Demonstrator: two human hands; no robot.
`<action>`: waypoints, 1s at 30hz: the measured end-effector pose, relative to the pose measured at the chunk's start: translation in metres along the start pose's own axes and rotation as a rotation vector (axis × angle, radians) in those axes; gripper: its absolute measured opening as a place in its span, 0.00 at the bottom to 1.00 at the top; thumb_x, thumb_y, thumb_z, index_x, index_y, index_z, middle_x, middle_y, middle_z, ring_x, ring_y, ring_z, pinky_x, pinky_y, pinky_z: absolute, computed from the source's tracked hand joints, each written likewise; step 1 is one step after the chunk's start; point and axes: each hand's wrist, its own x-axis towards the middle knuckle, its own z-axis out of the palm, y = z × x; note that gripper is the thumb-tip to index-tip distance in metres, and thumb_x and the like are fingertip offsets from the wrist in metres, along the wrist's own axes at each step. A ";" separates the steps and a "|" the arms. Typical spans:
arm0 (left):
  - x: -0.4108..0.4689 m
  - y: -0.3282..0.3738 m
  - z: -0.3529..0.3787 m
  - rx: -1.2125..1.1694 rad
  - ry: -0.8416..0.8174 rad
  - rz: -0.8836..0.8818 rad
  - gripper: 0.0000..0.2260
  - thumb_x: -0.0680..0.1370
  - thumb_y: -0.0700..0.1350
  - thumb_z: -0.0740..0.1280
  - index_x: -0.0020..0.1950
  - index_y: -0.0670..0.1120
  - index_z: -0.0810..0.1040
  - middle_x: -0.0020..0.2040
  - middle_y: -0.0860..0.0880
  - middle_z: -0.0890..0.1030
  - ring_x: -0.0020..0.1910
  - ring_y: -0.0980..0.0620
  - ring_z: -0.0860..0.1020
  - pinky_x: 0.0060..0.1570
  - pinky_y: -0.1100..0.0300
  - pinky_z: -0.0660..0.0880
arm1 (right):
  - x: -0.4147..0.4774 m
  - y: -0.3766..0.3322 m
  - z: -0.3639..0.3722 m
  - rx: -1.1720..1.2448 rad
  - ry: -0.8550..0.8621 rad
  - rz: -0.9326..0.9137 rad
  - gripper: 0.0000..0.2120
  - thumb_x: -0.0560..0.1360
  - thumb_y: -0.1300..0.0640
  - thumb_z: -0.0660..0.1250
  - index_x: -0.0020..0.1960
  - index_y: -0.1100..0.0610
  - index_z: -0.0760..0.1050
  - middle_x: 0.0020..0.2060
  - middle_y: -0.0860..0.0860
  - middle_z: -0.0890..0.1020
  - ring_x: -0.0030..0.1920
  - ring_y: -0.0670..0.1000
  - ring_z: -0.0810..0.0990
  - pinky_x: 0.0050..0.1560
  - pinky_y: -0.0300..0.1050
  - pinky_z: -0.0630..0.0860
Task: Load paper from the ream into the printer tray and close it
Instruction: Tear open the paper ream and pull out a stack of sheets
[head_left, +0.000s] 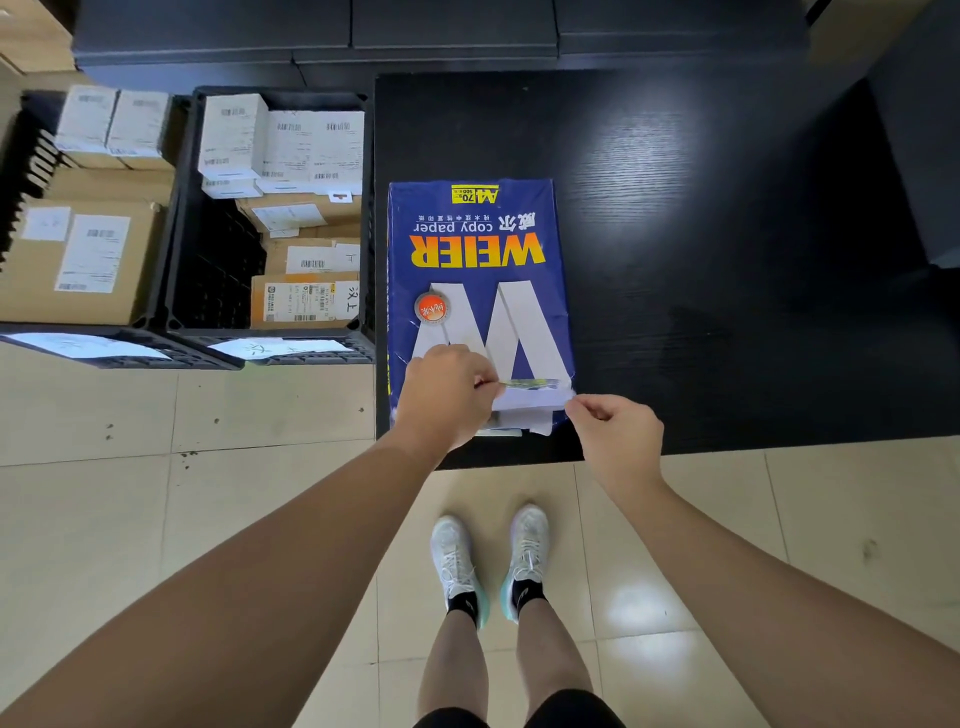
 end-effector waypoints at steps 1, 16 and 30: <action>0.000 0.000 0.000 -0.001 -0.007 -0.012 0.08 0.76 0.50 0.70 0.46 0.49 0.87 0.45 0.50 0.84 0.50 0.47 0.78 0.53 0.47 0.75 | 0.000 -0.001 0.001 -0.001 0.006 -0.005 0.07 0.74 0.55 0.71 0.47 0.56 0.87 0.37 0.49 0.87 0.35 0.45 0.81 0.43 0.38 0.78; -0.001 0.004 -0.003 0.028 -0.033 -0.023 0.08 0.77 0.51 0.69 0.47 0.50 0.87 0.47 0.51 0.84 0.51 0.48 0.78 0.55 0.47 0.74 | 0.005 -0.006 0.016 0.090 0.046 0.185 0.07 0.74 0.55 0.70 0.43 0.58 0.83 0.32 0.48 0.82 0.37 0.51 0.81 0.41 0.44 0.77; -0.004 0.007 -0.005 0.078 -0.031 -0.037 0.09 0.78 0.51 0.68 0.48 0.51 0.87 0.50 0.52 0.84 0.53 0.48 0.77 0.55 0.49 0.69 | -0.001 -0.009 0.020 0.110 0.079 0.168 0.06 0.72 0.56 0.71 0.38 0.56 0.82 0.29 0.44 0.80 0.38 0.50 0.80 0.42 0.44 0.77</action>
